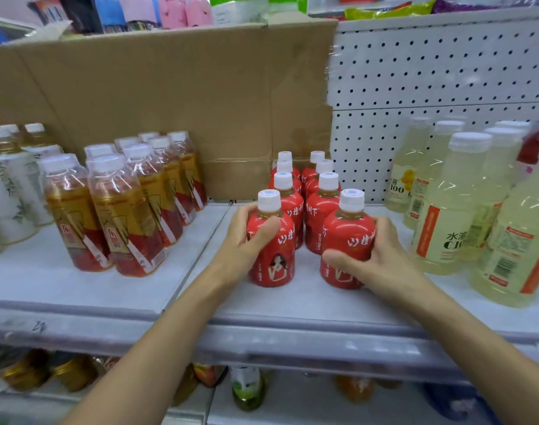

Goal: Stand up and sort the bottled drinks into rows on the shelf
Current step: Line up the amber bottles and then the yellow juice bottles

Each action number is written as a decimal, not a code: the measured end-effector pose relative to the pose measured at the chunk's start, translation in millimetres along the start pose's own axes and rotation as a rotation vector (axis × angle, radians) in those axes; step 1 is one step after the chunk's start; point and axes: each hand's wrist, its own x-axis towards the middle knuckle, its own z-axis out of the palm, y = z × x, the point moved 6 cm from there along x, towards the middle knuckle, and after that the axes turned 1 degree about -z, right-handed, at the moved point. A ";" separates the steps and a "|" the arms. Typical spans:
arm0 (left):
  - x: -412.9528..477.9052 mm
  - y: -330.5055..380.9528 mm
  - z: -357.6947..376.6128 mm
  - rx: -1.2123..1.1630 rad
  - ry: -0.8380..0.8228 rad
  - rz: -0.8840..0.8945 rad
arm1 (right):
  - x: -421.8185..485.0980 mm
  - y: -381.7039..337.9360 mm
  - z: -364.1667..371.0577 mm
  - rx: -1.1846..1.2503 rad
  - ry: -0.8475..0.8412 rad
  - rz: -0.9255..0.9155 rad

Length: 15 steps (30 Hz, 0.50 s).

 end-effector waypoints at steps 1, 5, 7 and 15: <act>-2.8 -10.4 0.4 0.123 -0.018 -0.043 | -2.7 3.8 1.3 -0.045 -0.014 0.005; -6.6 -18.8 3.2 0.483 -0.049 -0.036 | -4.9 4.7 2.7 -0.080 -0.026 -0.009; -5.7 -17.6 5.8 0.527 -0.037 0.002 | -6.6 0.6 5.6 -0.055 -0.051 -0.025; -6.8 -11.9 11.7 0.447 -0.078 0.029 | -10.6 -8.1 11.8 -0.054 -0.080 -0.060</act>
